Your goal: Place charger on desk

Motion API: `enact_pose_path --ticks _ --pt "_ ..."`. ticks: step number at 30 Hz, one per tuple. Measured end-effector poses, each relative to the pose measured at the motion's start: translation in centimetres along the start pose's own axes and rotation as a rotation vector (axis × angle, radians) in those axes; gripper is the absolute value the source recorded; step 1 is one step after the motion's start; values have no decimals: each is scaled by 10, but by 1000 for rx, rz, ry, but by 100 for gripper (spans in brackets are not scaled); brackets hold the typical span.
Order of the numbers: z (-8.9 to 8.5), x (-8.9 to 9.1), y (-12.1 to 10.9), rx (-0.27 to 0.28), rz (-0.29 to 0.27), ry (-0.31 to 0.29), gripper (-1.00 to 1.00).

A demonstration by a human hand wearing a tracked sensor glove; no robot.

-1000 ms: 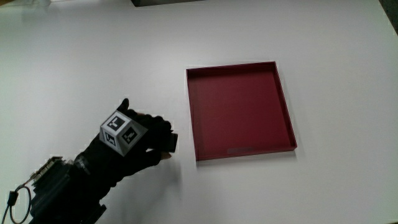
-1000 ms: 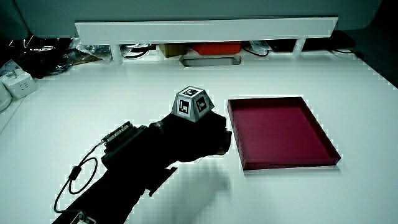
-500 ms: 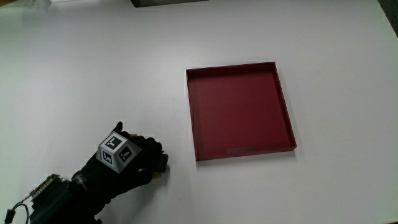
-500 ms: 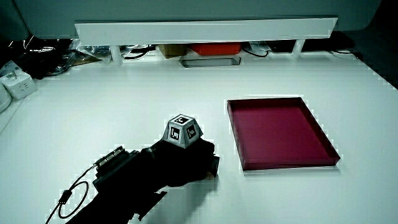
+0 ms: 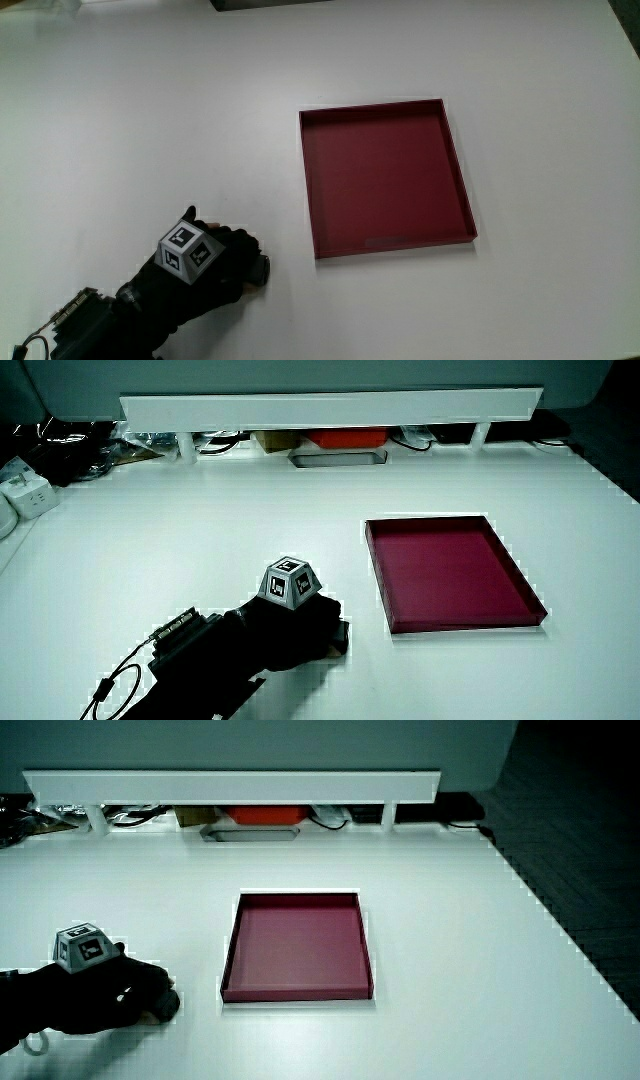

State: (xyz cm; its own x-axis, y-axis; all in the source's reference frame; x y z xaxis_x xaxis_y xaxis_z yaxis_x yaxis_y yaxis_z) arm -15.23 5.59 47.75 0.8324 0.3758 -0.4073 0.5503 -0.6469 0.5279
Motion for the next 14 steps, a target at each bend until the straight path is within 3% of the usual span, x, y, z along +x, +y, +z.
enact_pose_path --ticks 4,11,14 --pt "1 0 -1 -5 -5 4 0" --pt "3 0 -3 -10 22 16 -50" --pt "0 -10 -6 20 -5 -14 -71"
